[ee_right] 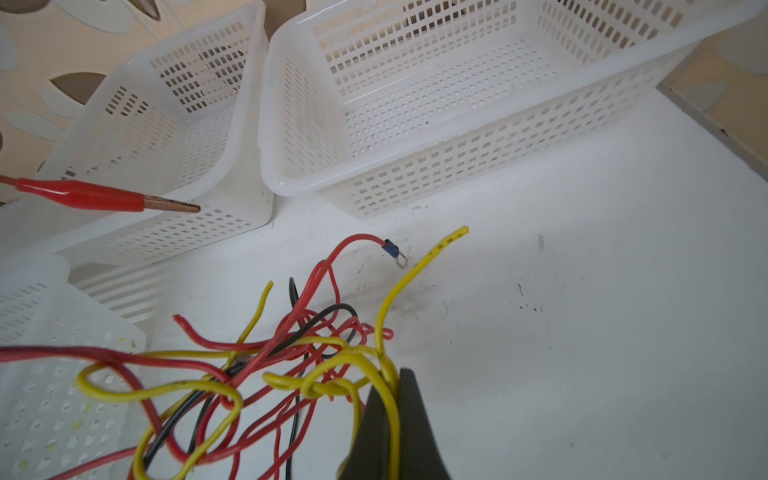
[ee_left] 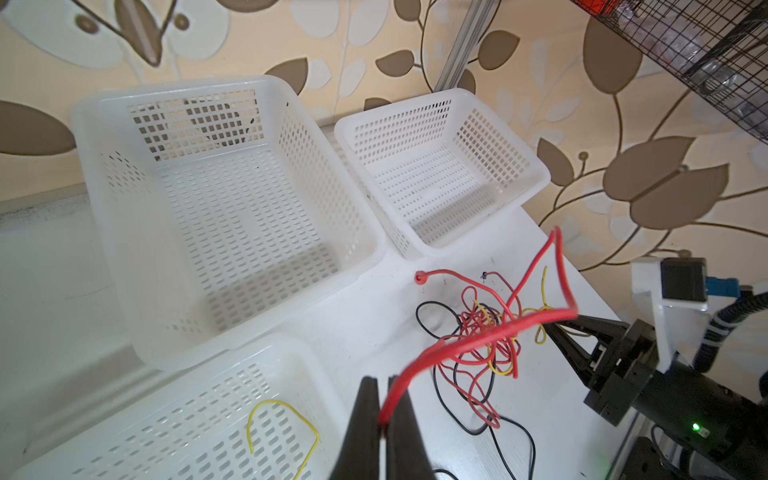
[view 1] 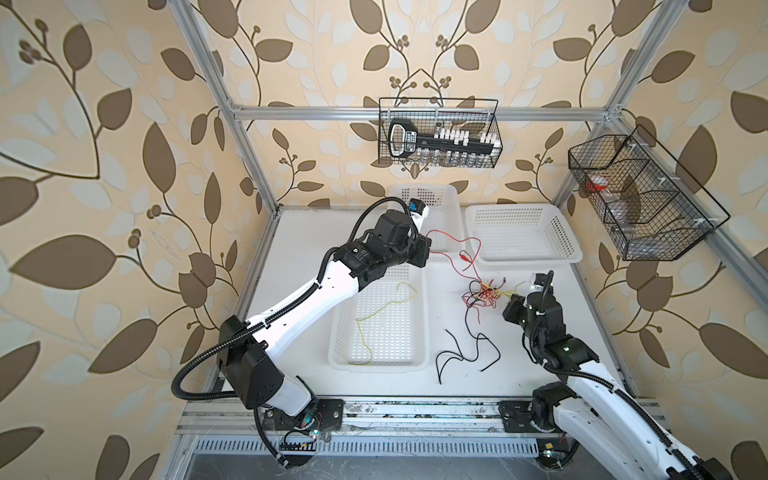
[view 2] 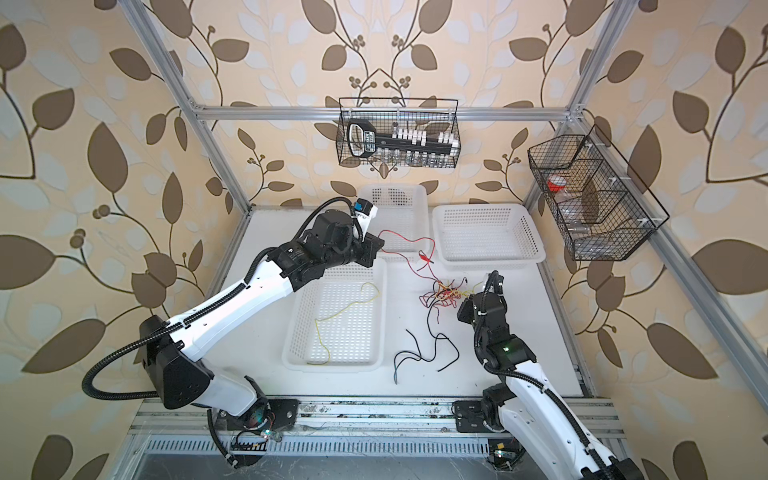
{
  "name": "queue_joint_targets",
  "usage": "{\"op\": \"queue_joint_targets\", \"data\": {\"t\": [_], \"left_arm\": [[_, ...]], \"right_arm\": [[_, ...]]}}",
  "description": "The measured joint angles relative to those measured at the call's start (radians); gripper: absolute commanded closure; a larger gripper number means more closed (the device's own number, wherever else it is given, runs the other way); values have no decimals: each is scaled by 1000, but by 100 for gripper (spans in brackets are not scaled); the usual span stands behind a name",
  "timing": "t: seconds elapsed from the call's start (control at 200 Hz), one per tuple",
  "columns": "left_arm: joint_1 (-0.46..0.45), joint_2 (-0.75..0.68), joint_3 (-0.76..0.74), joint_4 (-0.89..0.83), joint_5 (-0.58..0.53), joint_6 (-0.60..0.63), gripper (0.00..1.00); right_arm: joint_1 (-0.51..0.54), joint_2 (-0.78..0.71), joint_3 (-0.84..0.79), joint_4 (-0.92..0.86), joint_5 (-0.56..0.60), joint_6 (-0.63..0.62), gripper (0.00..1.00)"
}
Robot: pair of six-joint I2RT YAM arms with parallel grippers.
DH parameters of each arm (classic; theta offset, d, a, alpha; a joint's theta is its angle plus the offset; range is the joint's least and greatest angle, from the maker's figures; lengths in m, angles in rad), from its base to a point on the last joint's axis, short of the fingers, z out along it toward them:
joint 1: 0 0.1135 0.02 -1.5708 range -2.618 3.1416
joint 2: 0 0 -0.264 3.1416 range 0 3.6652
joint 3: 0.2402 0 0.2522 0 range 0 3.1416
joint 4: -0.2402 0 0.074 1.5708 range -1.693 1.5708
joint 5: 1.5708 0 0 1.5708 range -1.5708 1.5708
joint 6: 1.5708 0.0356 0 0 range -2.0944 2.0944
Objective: Untangle the cables
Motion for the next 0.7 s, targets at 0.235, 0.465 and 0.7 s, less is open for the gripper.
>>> {"op": "queue_joint_targets", "data": {"t": [0.235,0.465,0.7], "left_arm": [[26,-74,-39,5,32,7,100],[23,-68,-46,63,124,6,100],[-14,47,-40,76,165,4,100]], "right_arm": [[-4,13,29,-5,-43,-9,100],[-3,-28,81,-9,-151,-38,100],[16,-73,150,-16,-263,-72,100]]}}
